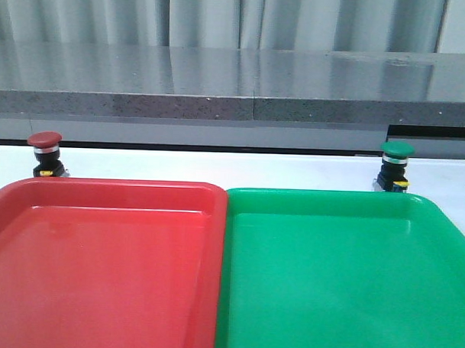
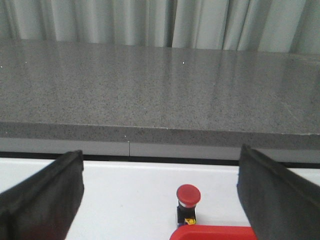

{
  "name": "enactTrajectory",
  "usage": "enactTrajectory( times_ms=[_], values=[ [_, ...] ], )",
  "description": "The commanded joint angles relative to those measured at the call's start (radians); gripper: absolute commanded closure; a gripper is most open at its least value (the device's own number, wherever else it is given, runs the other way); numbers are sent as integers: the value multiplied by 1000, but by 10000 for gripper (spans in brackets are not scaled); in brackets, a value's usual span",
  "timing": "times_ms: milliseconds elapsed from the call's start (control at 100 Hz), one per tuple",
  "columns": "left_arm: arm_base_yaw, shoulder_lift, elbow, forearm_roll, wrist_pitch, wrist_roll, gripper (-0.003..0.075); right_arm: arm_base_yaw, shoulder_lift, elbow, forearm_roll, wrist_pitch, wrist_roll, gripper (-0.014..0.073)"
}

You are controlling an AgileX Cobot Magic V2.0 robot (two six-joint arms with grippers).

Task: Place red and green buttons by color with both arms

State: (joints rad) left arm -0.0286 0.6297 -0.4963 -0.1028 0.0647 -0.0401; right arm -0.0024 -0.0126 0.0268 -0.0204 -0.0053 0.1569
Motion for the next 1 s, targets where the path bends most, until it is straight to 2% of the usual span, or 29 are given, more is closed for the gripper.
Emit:
enactTrajectory(
  times_ms=[0, 70, 280, 750, 990],
  values=[
    [1, 46, -40, -25, -151, -12, 110, -3, -20, -18, -10, -87, -5, 657],
    [1, 85, -57, -25, -159, -12, 127, -3, -20, -18, -10, -87, -5, 657],
    [1, 242, -218, -11, 19, -12, 136, -3, -20, -18, -10, -87, -5, 657],
    [-4, 651, -644, -25, 533, -10, 136, -3, -20, -18, -10, -87, -5, 657],
    [-74, 851, -808, -22, 630, -8, 137, -3, -20, -18, -10, -87, -5, 657]
  ],
)
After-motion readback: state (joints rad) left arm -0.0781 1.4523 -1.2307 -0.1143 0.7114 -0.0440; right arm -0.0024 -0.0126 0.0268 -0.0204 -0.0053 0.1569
